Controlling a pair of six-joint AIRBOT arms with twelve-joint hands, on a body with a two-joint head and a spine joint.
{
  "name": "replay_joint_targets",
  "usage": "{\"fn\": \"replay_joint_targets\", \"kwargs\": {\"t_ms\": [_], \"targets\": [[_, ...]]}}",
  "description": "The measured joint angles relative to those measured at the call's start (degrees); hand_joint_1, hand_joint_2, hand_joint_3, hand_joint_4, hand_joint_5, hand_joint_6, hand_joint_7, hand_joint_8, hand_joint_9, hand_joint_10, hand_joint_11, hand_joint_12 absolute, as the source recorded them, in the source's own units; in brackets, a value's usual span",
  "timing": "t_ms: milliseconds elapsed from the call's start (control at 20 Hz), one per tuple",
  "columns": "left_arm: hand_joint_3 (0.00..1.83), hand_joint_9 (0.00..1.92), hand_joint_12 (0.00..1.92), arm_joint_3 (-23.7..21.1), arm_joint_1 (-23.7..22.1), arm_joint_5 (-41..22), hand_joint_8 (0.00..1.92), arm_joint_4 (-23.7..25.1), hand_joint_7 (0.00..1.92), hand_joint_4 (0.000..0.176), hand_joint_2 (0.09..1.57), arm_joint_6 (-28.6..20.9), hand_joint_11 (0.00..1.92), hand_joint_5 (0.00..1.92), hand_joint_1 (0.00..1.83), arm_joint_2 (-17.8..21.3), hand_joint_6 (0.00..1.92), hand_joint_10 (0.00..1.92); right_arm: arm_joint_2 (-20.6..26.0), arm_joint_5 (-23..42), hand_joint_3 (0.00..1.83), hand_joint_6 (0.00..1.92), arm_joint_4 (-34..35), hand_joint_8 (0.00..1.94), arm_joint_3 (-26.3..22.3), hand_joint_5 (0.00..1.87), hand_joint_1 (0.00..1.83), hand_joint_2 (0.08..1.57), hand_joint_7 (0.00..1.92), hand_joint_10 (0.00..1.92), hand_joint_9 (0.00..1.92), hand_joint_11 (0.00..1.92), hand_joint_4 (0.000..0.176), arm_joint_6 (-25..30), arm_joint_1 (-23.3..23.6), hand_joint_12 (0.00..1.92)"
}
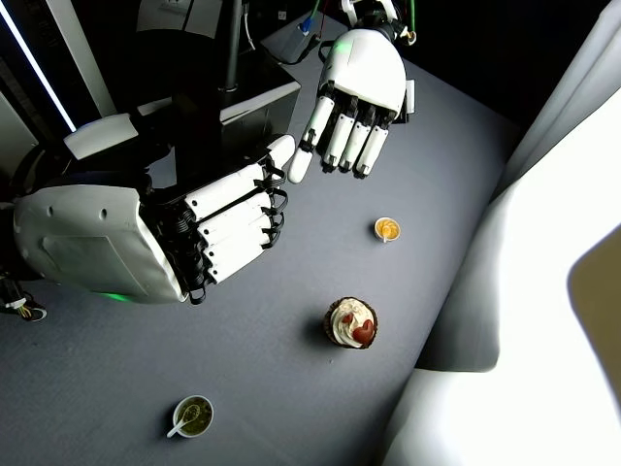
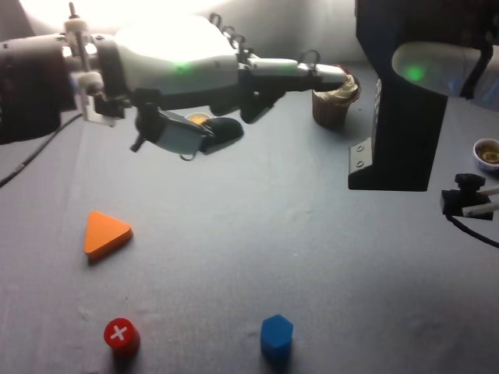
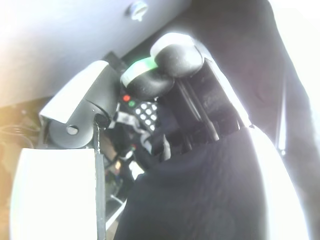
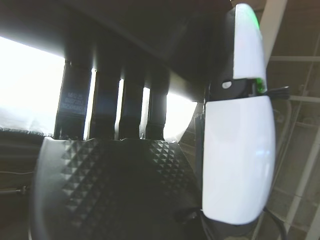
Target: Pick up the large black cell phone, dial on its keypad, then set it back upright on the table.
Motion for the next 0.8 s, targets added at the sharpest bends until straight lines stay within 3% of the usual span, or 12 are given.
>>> {"fn": "replay_joint_targets", "kwargs": {"t_ms": [50,150,250,400,500,600,800], "targets": [[0.52,0.97,1.92,-0.33,-0.07,0.15,1.75,-0.02,0.61,0.124,1.07,0.04,0.85,0.06,1.31,-0.61,0.00,1.92,-0.09,-0.02,0.00,0.38,-0.04,0.99,0.00,1.19,1.39,1.08,1.01,1.30,0.98,0.95,0.000,-0.04,0.00,1.37],[0.57,0.96,1.92,-0.98,-0.07,0.13,1.76,0.07,0.61,0.130,1.05,0.24,0.88,0.06,1.31,-1.33,0.00,1.92,-0.11,-0.07,0.00,0.68,0.00,1.07,0.00,1.03,1.38,1.11,0.94,1.30,0.93,0.94,0.000,-0.07,0.00,1.31],[0.57,0.99,1.92,-1.27,-0.15,0.57,1.76,0.04,0.61,0.131,1.06,0.48,0.92,0.06,1.31,-1.66,0.00,1.92,-0.11,0.00,0.00,0.76,0.13,1.09,0.00,0.99,1.38,1.12,0.93,1.31,0.92,0.93,0.000,-0.07,0.00,1.30],[0.57,0.96,1.92,-0.81,-0.44,1.03,1.76,-0.02,0.61,0.127,1.05,0.55,0.90,0.06,1.31,-2.80,0.00,1.92,-0.09,0.02,0.00,0.72,0.83,0.99,0.00,1.03,1.39,1.09,0.97,1.23,0.97,0.96,0.000,-0.17,0.00,1.20],[0.57,0.96,1.92,-0.81,-0.48,1.29,1.76,0.02,0.61,0.125,1.05,-0.02,0.91,0.06,1.31,-3.32,0.00,1.92,-0.09,0.04,0.00,0.76,1.40,1.03,0.07,1.01,1.38,1.11,0.94,1.29,0.94,0.97,0.000,-0.17,-0.02,1.25],[0.57,0.95,1.92,-0.98,-0.46,0.87,1.75,0.07,0.61,0.144,1.05,-0.72,0.91,0.07,1.31,-3.17,0.00,1.92,0.00,0.17,0.00,0.75,1.31,1.02,0.11,1.01,1.38,1.10,0.95,1.26,0.95,0.95,0.000,-0.17,0.00,1.24],[0.57,0.97,1.92,-1.81,-0.39,-4.66,1.75,2.62,0.62,0.125,1.05,-5.44,0.91,0.07,1.31,0.59,0.00,1.92,-0.26,0.22,0.00,0.73,0.15,1.06,0.02,1.02,1.38,1.11,0.93,1.28,0.95,0.97,0.000,-0.09,0.00,1.26]]}}
